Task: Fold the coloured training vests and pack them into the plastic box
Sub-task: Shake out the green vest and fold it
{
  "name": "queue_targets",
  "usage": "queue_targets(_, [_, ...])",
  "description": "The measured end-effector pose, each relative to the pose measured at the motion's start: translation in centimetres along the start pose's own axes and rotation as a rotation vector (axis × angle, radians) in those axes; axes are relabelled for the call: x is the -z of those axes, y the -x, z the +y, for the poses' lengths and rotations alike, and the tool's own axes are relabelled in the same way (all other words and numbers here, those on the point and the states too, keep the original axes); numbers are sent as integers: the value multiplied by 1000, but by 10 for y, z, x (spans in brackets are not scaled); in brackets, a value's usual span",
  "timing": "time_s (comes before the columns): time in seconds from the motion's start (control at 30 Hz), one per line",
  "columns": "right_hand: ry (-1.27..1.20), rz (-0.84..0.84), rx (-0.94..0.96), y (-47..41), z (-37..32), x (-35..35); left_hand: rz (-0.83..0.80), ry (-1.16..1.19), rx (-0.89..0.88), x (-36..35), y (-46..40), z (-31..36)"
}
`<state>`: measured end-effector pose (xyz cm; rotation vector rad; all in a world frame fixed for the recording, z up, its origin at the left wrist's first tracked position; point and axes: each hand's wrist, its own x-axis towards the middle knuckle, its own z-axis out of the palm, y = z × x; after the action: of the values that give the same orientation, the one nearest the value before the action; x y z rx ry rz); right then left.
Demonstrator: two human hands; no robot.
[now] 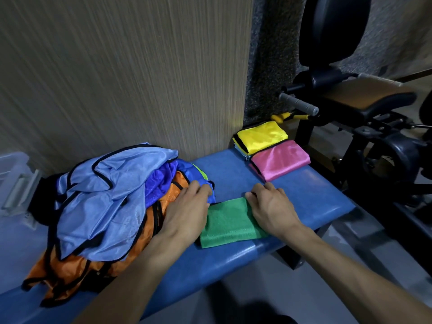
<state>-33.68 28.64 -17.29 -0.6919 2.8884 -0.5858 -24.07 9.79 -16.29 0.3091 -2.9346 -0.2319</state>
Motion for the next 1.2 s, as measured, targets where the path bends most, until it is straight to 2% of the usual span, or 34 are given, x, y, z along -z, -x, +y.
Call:
queue_targets(0.1, [-40,30,2,-2,-1,0,173,31,-264,-1,8,8])
queue_targets(0.17, [-68,49,14,-2,-2,1,90,10,-361,-6,17,10])
queue_targets(0.3, [-187,80,19,-3,1,2,-111,-25,-312,-22,32,6])
queue_targets(0.5, [-323,-128,-118,-6,9,22,-49,1,-290,-30,34,7])
queue_targets(0.6, [-459,-92,-121,-6,8,15,-32,-8,-263,-32,35,9])
queue_targets(0.77, [-849,-23,-55,-21,11,19,-132,66,-126,-28,22,17])
queue_targets(0.93, [-952,-53,55,-31,22,38,-163,67,-51,-27,6,29])
queue_targets(1.03, [-1006,-72,41,-39,33,48,-150,191,-79,-26,0,37])
queue_targets(1.13, [-1080,-52,-13,-52,45,60,-134,575,-95,-23,-12,44])
queue_targets(1.2, [-1157,15,-74,-64,57,67,-136,712,-69,-18,-38,51])
